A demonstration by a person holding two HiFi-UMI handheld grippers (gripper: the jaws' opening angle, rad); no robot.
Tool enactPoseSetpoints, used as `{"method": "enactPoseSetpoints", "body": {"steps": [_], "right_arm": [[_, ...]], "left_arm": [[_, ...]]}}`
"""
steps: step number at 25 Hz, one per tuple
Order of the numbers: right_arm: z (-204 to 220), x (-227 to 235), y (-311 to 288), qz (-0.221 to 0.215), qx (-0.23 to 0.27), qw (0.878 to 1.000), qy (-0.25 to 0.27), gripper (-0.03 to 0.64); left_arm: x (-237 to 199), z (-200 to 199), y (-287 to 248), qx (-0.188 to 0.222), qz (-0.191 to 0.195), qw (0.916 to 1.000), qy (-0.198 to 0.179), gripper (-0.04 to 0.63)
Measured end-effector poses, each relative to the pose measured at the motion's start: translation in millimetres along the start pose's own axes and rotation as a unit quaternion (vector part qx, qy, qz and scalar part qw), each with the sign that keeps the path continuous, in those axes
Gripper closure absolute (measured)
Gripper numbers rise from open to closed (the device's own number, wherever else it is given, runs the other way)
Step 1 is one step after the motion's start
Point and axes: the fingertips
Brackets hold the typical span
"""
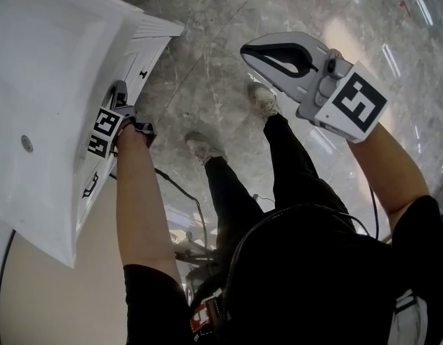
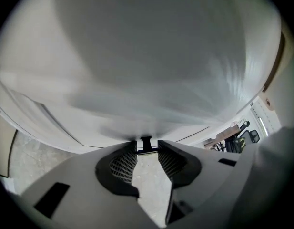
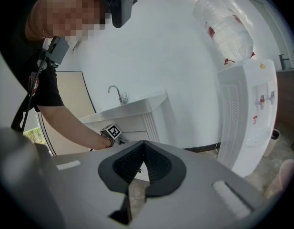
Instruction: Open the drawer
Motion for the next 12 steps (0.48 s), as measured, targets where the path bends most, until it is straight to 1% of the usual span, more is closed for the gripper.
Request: {"method": "enactPoseSetpoints", "body": {"steps": [12], "right_arm": [[0.1, -1.6, 1.7, 0.002, -0.004, 1.000, 0.002, 0.623]], "left_arm": [[-0.5, -2.3, -1.7, 0.003, -0.027, 0.9996, -0.002, 0.460]]}}
Point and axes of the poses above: the fingertips, and each gripper's own axes: y backward along the fingers, x to its right, z out of its underside, and after that the axes turned 8 degrees about x, right-handed
